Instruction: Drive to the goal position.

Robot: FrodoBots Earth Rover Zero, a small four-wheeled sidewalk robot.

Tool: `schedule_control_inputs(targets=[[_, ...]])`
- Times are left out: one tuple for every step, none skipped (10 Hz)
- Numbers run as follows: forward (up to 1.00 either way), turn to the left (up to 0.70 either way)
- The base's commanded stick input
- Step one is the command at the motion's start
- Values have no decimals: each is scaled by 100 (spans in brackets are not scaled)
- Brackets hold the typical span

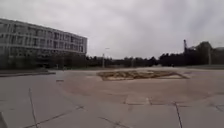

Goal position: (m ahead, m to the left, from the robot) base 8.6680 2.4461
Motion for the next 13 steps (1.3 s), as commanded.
schedule_control_inputs(targets=[[87,0],[87,0],[87,0],[87,0],[87,0],[87,0],[87,0],[88,0],[89,0],[89,0],[91,0],[91,0],[91,0]])
